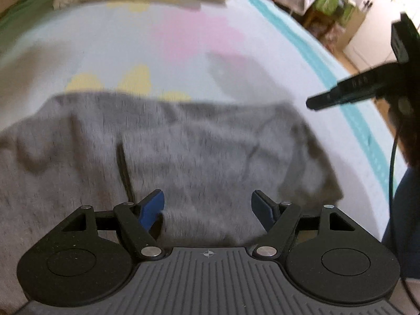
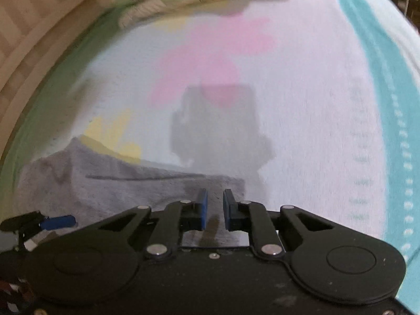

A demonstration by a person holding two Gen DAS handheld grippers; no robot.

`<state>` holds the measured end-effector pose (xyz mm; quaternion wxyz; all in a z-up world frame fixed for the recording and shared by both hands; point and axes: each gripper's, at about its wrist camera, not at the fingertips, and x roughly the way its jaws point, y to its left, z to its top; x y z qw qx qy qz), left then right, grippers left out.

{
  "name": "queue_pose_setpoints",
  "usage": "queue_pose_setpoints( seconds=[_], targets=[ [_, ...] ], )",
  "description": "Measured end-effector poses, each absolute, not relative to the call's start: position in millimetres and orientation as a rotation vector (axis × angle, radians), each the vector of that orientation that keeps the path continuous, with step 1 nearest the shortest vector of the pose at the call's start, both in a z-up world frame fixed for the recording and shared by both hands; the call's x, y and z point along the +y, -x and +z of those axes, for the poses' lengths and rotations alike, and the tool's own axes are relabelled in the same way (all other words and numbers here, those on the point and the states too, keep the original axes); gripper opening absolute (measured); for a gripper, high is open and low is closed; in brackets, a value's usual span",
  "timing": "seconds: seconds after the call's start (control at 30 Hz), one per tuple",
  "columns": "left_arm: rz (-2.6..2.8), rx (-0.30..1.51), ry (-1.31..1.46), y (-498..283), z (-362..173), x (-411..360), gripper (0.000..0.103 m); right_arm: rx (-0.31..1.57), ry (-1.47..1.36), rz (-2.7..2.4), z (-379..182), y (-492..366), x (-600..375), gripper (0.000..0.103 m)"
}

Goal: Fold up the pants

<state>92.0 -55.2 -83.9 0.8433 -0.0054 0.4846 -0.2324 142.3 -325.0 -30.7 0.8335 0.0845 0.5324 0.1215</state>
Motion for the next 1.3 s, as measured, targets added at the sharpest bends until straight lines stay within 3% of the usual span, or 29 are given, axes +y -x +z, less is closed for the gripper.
queue_pose_setpoints(
  seconds=[0.23,0.5,0.63,0.87,1.03,1.17,1.23,1.3],
  targets=[
    [-0.486,1.095,0.051,-88.6,-100.0,-38.7,0.072,1.237,-0.032,0.223,-70.3,-180.2,-300.4,0.011],
    [-0.481,1.111,0.012,-77.5,-97.9,-37.8,0.072,1.164,0.002,0.214,-44.5,-162.9,-315.5,0.018],
    [-0.464,1.183,0.074,-77.9,-103.6,-26.3,0.077,1.239,-0.038,0.378,-26.3,-147.7,-307.8,0.018],
    [-0.417,1.138,0.202,-71.8,-92.8,-0.6,0.077,1.378,0.186,0.542,-43.6,-114.2,-255.7,0.020],
    [-0.389,1.030,0.268,-68.2,-54.5,26.1,0.077,1.455,0.223,0.572,-54.9,-109.8,-241.1,0.024],
    [-0.343,0.918,0.297,-67.5,-16.3,58.7,0.077,1.324,0.180,0.583,-30.7,-99.0,-224.7,0.025],
    [-0.308,0.880,0.303,-69.2,-4.2,76.2,0.077,1.217,0.077,0.587,-17.3,-94.7,-218.4,0.038],
    [-0.271,0.859,0.306,-70.6,3.1,95.2,0.077,1.138,0.008,0.591,-13.5,-88.6,-210.4,0.042]
  ],
)
